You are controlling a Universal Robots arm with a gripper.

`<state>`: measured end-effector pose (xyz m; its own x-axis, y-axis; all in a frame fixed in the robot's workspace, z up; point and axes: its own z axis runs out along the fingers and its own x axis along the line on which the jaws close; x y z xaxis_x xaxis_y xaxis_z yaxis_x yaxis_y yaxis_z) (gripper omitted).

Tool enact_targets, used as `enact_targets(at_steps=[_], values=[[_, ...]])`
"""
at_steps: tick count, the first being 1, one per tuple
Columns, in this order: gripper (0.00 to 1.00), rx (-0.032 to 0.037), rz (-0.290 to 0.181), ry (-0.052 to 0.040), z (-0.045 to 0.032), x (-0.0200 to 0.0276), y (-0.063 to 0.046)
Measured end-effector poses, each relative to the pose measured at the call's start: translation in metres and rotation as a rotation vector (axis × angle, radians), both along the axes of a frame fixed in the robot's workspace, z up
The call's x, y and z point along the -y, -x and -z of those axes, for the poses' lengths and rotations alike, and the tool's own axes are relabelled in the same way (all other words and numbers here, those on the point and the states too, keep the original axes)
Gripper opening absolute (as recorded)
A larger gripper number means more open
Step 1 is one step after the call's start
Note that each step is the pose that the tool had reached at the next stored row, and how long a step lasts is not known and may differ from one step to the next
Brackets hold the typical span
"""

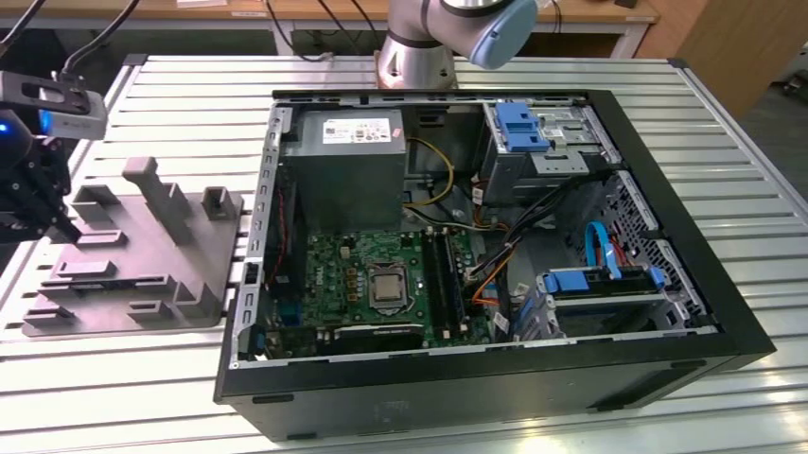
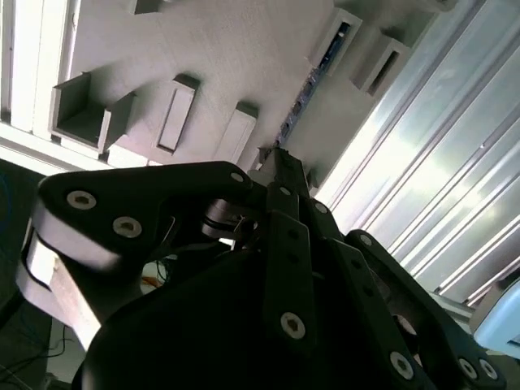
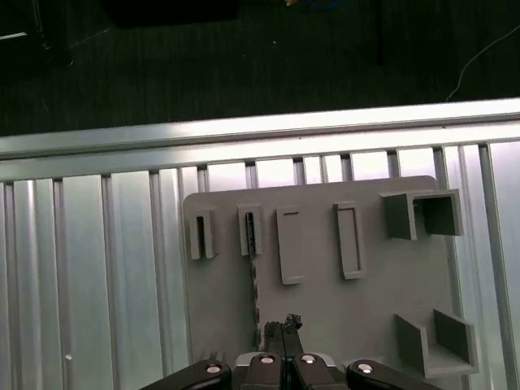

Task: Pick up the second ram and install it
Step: 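Pick up the second ram and move it above second insertion slot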

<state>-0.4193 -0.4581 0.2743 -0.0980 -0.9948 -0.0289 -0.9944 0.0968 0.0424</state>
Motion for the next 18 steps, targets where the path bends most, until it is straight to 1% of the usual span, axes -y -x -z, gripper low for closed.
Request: enact_targets(at_steps=[5,8,13,14,16,17,18], values=[[0.1,0.0003,-0.01,-0.0002,0.0055,0.0011,-0.004],[0.1,0.0001,-0.012,-0.0001,0.0086,0.0031,-0.005],[0.1,0.0004,-0.011,-0.0002,0.0092,0.0033,-0.005],[0.1,0.0037,-0.011,-0.0005,0.01,0.0034,-0.005],[0.1,0.0139,-0.012,-0.0004,0.0114,0.0034,-0.005],[0.1,0.0173,-0.013,-0.0004,0.0123,0.0034,-0.005],[0.1,0.0193,-0.014,-0.0004,0.0134,0.0034,-0.005]])
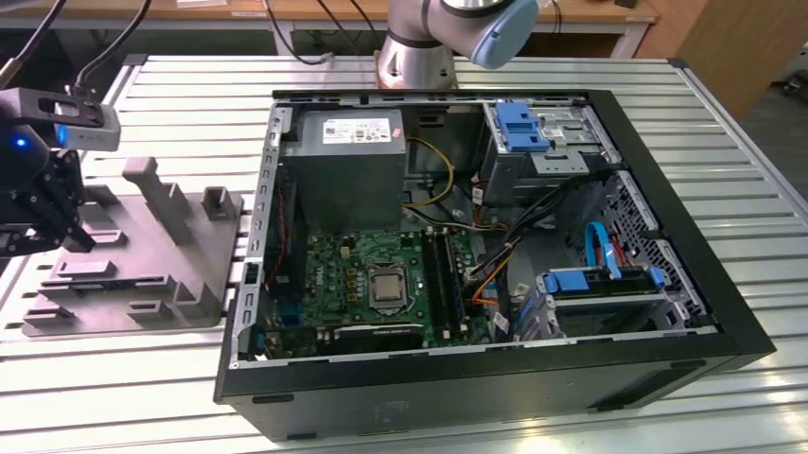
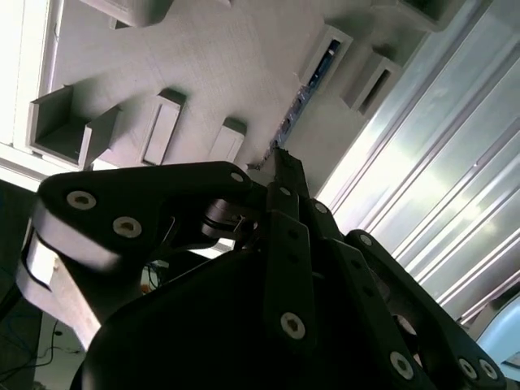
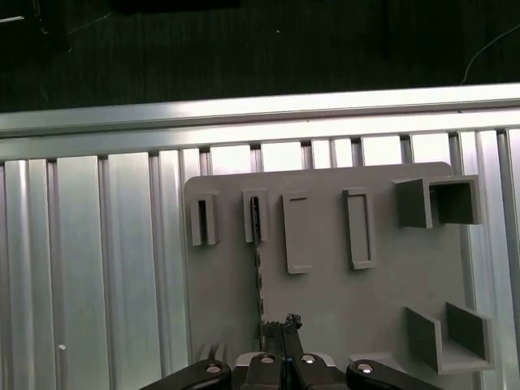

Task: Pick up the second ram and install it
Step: 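Pick up the second ram and move it above second insertion slot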

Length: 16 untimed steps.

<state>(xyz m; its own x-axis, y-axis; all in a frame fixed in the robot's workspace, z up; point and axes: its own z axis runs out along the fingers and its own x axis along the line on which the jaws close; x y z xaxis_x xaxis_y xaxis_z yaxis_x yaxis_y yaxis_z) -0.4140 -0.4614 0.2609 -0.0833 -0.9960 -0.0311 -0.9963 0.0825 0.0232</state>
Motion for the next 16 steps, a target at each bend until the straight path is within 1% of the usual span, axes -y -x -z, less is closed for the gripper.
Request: enact_targets(at_steps=[6,10,13,16], values=[[0.1,0.0005,-0.001,0.0002,0.0081,0.0002,0.001],[0.1,0.0006,-0.001,0.0001,0.0124,0.0029,0.002],[0.1,0.0007,-0.004,0.0002,0.0154,0.0034,0.002],[0.1,0.0009,-0.016,0.0002,0.0174,0.004,0.002]])
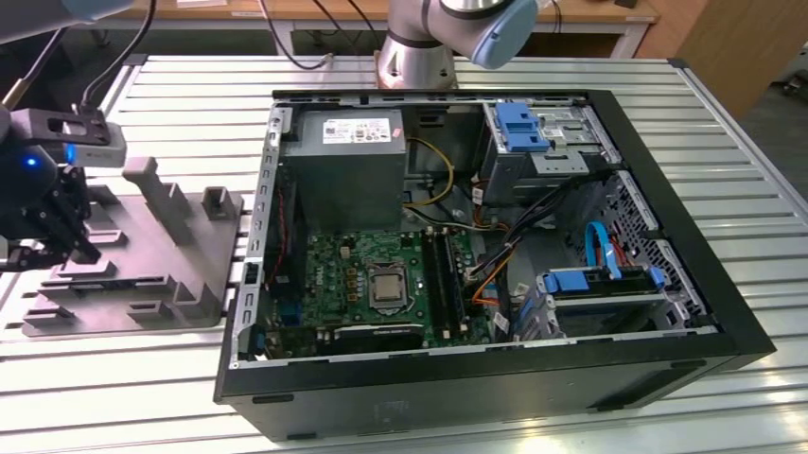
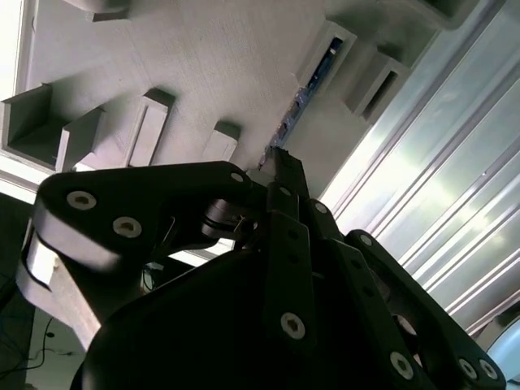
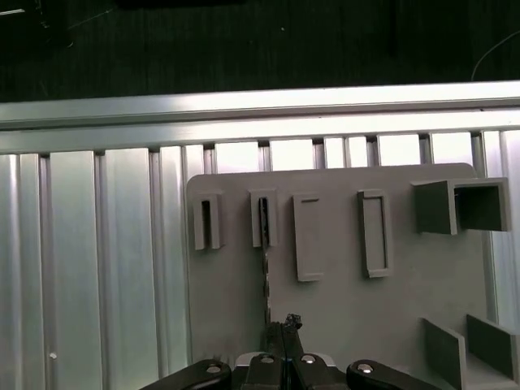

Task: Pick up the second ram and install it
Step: 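Pick up the second ram and move it above second insertion slot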

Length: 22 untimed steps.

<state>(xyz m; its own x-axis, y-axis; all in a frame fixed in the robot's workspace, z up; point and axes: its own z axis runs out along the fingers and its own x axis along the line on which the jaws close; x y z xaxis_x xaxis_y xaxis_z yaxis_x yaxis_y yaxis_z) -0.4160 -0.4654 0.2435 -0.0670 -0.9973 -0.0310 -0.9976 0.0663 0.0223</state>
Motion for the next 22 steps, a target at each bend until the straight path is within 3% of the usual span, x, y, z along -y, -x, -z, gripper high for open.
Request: enact_targets(at_steps=[9,12,15,22], values=[[0.1,0.0014,-0.006,0.0,0.0091,0.001,0.004],[0.1,0.0057,-0.009,0.0003,0.0104,0.0011,0.005],[0.1,0.0168,-0.013,-0.0001,0.0122,0.0011,0.005],[0.1,0.0171,-0.015,0.0001,0.0157,0.0014,0.007]])
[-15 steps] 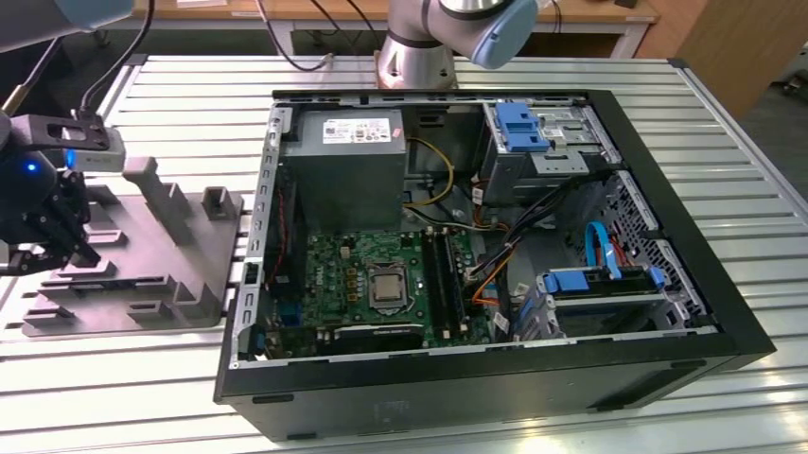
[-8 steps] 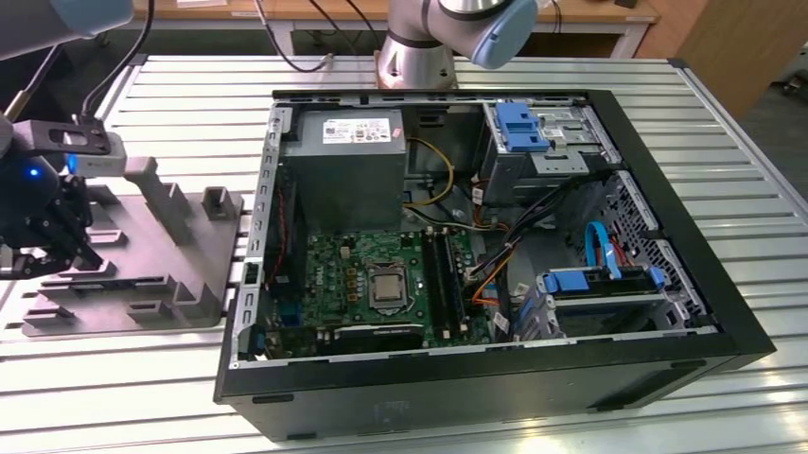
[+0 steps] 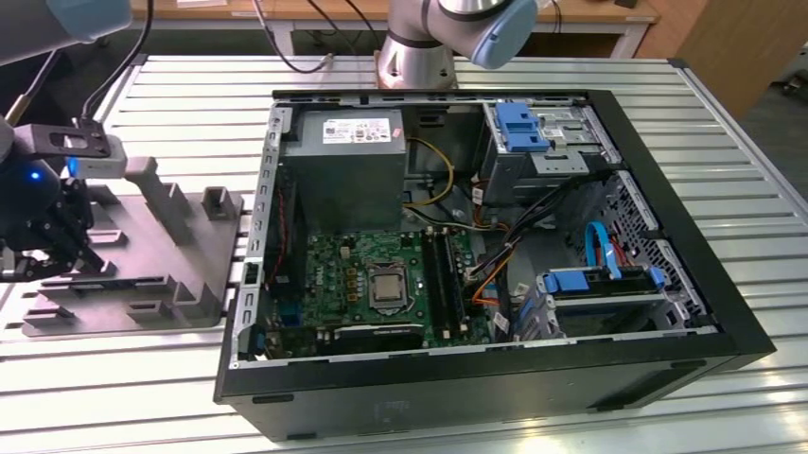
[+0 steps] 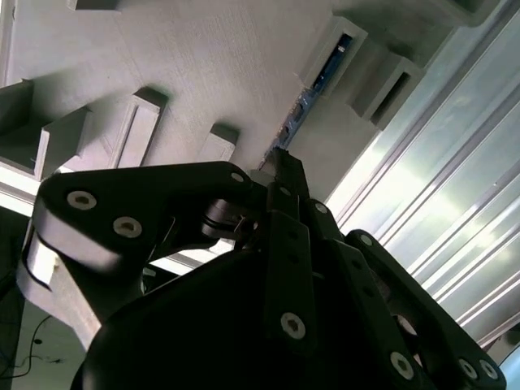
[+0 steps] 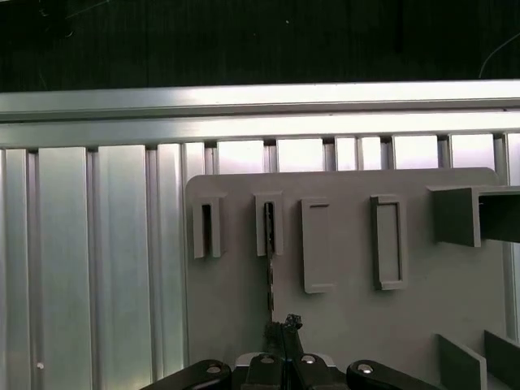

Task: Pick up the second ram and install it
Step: 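Pick up the second ram and move it above second insertion slot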

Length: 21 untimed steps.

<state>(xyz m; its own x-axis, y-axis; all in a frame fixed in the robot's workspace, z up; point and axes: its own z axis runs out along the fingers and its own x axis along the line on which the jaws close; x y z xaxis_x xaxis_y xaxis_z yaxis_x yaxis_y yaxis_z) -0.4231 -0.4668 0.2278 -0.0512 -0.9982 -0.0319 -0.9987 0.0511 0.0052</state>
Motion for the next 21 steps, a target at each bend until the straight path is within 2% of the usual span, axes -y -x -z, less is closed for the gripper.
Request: enact_targets(at_steps=[11,21], values=[[0.1,0.0004,-0.002,-0.0001,0.0071,0.0029,0.0032],[0.1,0.0015,-0.002,0.0,0.008,0.0029,0.0039]])
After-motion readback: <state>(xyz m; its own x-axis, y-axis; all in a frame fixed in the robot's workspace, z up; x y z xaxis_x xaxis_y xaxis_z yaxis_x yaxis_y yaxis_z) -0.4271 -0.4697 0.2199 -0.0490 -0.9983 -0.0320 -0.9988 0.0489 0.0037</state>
